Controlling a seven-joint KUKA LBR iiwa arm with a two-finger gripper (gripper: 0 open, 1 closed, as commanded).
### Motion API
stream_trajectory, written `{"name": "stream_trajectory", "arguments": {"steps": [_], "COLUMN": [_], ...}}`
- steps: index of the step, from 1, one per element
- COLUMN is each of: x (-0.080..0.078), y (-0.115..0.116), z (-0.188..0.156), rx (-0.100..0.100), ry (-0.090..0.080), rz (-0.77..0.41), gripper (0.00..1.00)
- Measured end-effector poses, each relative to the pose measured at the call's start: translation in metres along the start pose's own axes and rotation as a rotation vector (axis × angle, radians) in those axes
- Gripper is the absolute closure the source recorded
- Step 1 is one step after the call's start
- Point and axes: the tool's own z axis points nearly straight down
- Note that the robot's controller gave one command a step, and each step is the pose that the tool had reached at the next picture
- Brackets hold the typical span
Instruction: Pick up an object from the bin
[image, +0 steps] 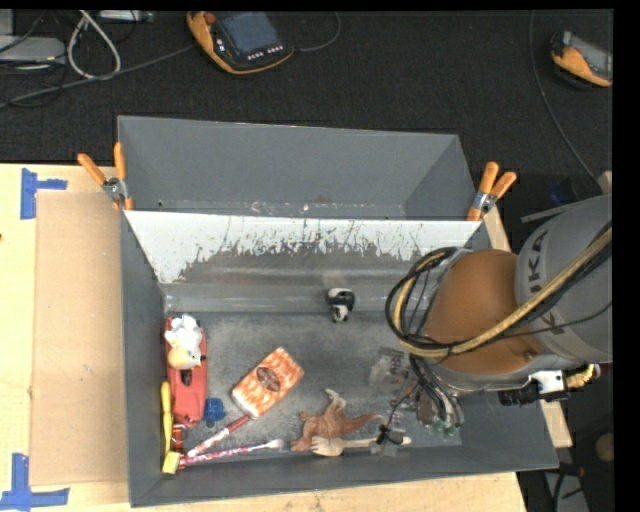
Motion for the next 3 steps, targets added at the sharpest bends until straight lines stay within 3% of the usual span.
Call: {"name": "stream_trajectory", "arguments": {"steps": [1,2,3], "x": [-0.010,0.005,0.001], "y": [0.022,0.051,0.033], "z": [0.008,0.042,0.043], "rx": [0.000,0.000,0.001], "ry": [-0.008,-0.007,-0.012], "rz": [0.026,0.007,0.035], "gripper": [0.00,0.00,1.00]}}
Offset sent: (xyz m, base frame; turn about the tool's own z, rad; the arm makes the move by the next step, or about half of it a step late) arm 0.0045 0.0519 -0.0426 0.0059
